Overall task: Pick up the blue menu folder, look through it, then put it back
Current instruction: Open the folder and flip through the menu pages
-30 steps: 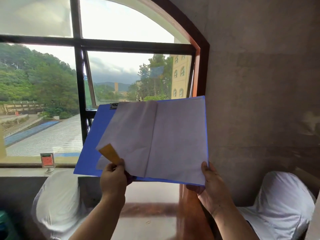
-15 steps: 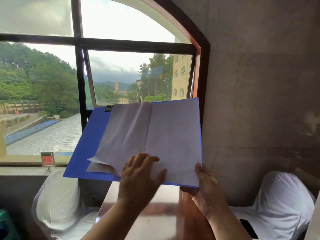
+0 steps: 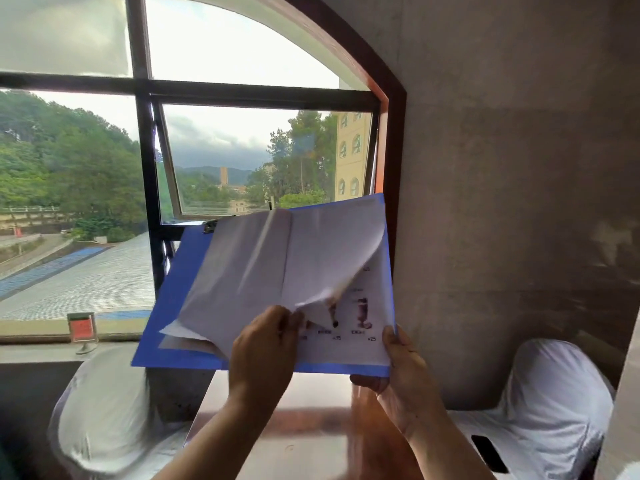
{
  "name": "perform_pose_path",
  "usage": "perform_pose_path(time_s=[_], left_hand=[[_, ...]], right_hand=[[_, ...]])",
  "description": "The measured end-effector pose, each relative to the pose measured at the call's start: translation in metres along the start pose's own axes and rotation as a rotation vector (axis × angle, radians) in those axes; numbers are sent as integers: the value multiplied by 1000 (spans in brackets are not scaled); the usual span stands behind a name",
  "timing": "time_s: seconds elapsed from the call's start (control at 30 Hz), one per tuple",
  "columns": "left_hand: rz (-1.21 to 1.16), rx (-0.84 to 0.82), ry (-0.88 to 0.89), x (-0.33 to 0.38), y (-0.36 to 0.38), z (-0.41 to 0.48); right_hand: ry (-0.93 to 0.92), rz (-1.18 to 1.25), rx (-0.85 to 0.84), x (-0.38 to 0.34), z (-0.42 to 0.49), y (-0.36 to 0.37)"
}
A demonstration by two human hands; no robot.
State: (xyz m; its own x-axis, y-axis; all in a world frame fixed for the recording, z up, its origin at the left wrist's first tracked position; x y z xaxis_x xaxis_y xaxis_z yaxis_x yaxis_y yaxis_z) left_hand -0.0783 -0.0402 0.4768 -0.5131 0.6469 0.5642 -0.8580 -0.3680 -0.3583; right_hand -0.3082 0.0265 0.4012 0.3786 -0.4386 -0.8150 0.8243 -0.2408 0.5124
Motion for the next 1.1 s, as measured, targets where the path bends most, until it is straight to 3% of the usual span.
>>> perform_pose_path(time_s=[0.17, 0.23, 0.3, 0.43, 0.8, 0.93, 1.03, 1.1], left_hand=[[-717, 110, -668, -85, -4, -5], [-882, 73, -796, -99, 1, -11], [-915, 6, -772, -101, 2, -12], [-684, -26, -718, -107, 1, -15], [-650, -77, -919, -142, 7, -38], [-655, 32, -783, -127, -7, -30], [-560, 145, -566, -102, -25, -26], [-456, 121, -395, -80, -30, -23]], right_hand=[[-18, 30, 7, -13, 4, -16], [-16, 44, 20, -15, 5, -19], [-19, 48, 21, -16, 5, -18], [-38, 50, 24, -20, 7, -14], [-20, 60, -14, -25, 12, -12], [-18, 58, -29, -22, 12, -12], [4, 64, -18, -16, 11, -12], [17, 58, -8, -10, 11, -10]])
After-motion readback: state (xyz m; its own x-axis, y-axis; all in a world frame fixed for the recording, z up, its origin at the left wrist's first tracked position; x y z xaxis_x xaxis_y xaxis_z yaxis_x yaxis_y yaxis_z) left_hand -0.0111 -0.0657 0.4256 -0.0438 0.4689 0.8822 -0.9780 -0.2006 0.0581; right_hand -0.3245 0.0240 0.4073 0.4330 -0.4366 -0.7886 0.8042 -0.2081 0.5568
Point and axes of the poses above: each hand's wrist, its own z-axis towards the middle knuckle, its own y-axis out of the palm, x = y × z, the point moved 8 cm from there along z, towards the middle knuckle, and after that the axes turned 2 degrees about -y, right-handed, at the moved point
